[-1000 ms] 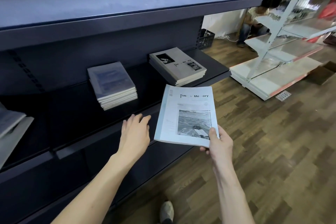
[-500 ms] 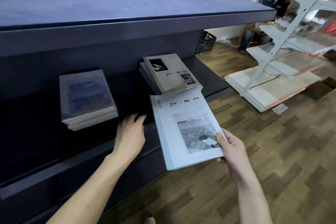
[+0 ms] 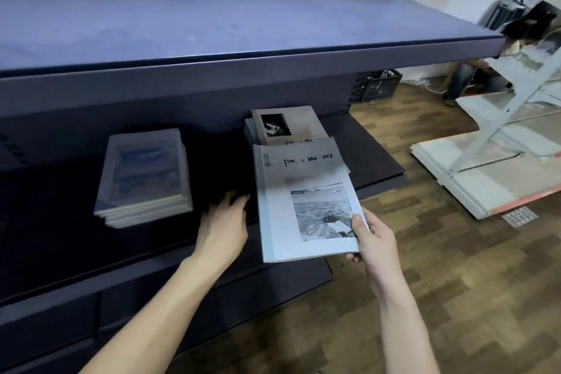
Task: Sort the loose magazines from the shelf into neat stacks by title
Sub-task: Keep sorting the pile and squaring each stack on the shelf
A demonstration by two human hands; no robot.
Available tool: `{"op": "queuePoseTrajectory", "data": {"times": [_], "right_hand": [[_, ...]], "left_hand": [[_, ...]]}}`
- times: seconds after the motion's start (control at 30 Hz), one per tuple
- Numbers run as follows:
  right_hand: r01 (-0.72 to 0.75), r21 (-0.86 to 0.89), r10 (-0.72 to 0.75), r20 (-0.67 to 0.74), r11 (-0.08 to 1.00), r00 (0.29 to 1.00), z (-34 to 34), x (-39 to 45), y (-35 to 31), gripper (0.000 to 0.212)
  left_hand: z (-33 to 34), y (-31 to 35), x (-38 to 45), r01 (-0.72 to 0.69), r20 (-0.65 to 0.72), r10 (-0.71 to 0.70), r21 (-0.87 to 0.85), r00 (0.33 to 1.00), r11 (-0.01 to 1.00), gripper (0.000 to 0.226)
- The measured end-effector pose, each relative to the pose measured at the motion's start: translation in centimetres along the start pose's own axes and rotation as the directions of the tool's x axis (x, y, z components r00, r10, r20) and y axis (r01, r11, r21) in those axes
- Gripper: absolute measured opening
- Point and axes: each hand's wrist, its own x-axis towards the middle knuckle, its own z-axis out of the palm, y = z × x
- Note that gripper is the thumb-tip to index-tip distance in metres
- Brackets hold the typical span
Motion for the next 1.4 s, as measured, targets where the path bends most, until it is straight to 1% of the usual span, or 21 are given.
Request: {"op": "queuePoseTrajectory", "data": {"times": [0.23,0.5,0.7,0.73,0.8,0.87,0.97,1.03,1.1,1.23,1.4], "right_hand": [[-0.022,0.034,0.02,0.073,0.999,0.997,-1.9,5.7,-0.9,0.02],[-0.013,-0.027,0.018,0.183,1.0,0.983,-3.6,10.2,-1.2,0.021],[0.004,-0.062,0.011,0.227,0.998,0.974,-2.9,12.6,-1.1,0.024],[0.018,-0.076,0.0,0.238,0.997,0.971,-2.7,13.2,-1.2,0.026],[0.082,-0.12,-0.05,0.247,0.989,0.968,-2.3,14.0,-1.7,0.043],[0.174,-0.206,-0.115,0.272,0.963,0.955,-2.3,14.9,-2.2,0.062],[0.322,-0.36,-0.179,0.376,0.876,0.909,-2.2,16.0,-3.0,0.076],[0.402,-0.424,-0.23,0.402,0.811,0.887,-1.8,16.8,-3.1,0.08],[0.446,-0.473,-0.269,0.396,0.759,0.878,-1.0,17.6,-2.9,0.078],[0.429,-0.548,-0.28,0.337,0.718,0.899,0.3,18.9,-2.2,0.085],[0.446,-0.612,-0.336,0.294,0.653,0.895,0.8,20.1,-1.1,0.089]], "left_hand": [[1.3,3.8,0.9,0.104,-0.08,-0.1,0.049,0.992,0.993,0.045],[3.0,7.7,0.7,0.215,-0.158,-0.2,0.084,0.967,0.973,0.046],[3.3,8.4,0.2,0.281,-0.219,-0.261,0.068,0.94,0.957,0.046],[3.3,8.4,0.4,0.294,-0.223,-0.272,0.072,0.936,0.953,0.046],[3.2,8.3,1.0,0.318,-0.217,-0.294,0.083,0.931,0.945,0.047],[3.1,8.2,1.8,0.328,-0.203,-0.305,0.089,0.93,0.941,0.047],[2.9,8.1,3.4,0.328,-0.207,-0.305,0.087,0.93,0.941,0.046],[3.0,8.2,4.6,0.332,-0.201,-0.312,0.077,0.929,0.94,0.046],[3.1,8.2,5.6,0.334,-0.19,-0.317,0.067,0.929,0.94,0.046],[3.2,7.8,7.3,0.342,-0.17,-0.329,0.053,0.929,0.938,0.046],[3.2,7.2,8.3,0.365,-0.138,-0.359,0.02,0.923,0.931,0.045]]}}
